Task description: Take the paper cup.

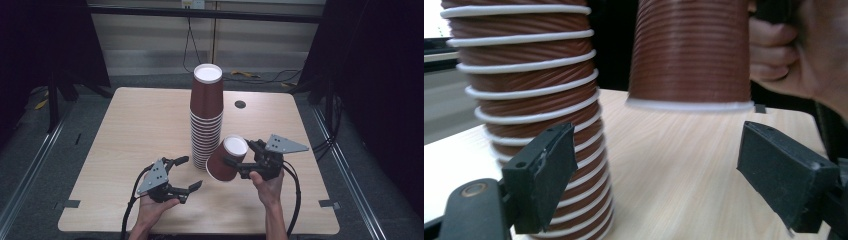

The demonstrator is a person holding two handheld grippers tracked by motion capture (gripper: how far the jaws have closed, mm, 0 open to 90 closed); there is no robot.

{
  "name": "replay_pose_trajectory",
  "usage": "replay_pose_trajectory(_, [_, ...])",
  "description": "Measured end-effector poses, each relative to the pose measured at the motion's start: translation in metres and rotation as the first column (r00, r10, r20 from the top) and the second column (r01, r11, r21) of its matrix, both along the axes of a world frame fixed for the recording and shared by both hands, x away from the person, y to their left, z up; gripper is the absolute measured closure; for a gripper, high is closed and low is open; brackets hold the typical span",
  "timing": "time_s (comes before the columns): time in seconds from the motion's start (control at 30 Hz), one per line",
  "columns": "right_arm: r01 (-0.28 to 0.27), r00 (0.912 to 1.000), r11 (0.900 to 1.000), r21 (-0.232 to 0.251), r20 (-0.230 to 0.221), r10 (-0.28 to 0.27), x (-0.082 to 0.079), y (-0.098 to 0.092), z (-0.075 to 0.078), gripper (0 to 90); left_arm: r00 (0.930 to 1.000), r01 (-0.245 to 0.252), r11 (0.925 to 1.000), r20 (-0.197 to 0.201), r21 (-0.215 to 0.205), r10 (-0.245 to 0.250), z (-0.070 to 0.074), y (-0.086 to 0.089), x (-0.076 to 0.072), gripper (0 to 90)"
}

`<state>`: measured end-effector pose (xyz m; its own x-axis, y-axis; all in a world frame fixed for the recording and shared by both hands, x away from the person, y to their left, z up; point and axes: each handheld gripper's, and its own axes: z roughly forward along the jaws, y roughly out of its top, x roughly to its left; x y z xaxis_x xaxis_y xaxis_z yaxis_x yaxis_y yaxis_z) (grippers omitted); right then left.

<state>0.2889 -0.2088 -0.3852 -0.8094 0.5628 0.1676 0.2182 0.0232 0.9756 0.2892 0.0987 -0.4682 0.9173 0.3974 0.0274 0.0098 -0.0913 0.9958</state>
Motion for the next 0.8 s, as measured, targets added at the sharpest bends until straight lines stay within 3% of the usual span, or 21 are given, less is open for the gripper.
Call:
replay_pose_trajectory(0.3, [-0.056, 0.9976, 0.998, 0.005, -0.039, 0.056, 0.0, 0.011, -0.018, 24.1, 0.9982, 0.06, 0.998, -0.006, 0.021, -0.06, -0.001, -0.014, 0.0, 15.5])
replay_pose_trajectory(0.43, [-0.061, 0.9978, 0.998, 0.024, -0.023, 0.061, -0.001, 0.012, -0.023, 24.2, 0.9956, 0.092, 0.9954, -0.019, 0.024, -0.092, -0.001, -0.019, 0.002, 14.5])
replay_pose_trajectory(0.5, [-0.067, 0.9974, 0.998, 0.018, -0.025, 0.067, -0.003, 0.012, -0.023, 24.3, 0.9961, 0.088, 0.9959, -0.01, 0.022, -0.088, 0.0, -0.022, 0.003, 14.5])
replay_pose_trajectory(0.63, [-0.072, 0.9971, 0.997, 0.023, -0.024, 0.072, -0.003, 0.012, -0.025, 24.3, 0.9959, 0.088, 0.9955, -0.026, 0.034, -0.087, 0.0, -0.025, 0.005, 7.9])
replay_pose_trajectory(0.7, [-0.079, 0.9964, 0.996, 0.03, -0.028, 0.08, -0.002, 0.012, -0.026, 24.3, 0.9934, 0.111, 0.9936, -0.03, 0.018, -0.111, -0.001, -0.027, 0.005, 7.9])
replay_pose_trajectory(0.8, [-0.094, 0.995, 0.995, 0.021, -0.032, 0.095, -0.002, 0.017, -0.029, 24.3, 0.9911, 0.131, 0.9908, -0.025, 0.033, -0.131, -0.002, -0.03, 0.005, 8.8])
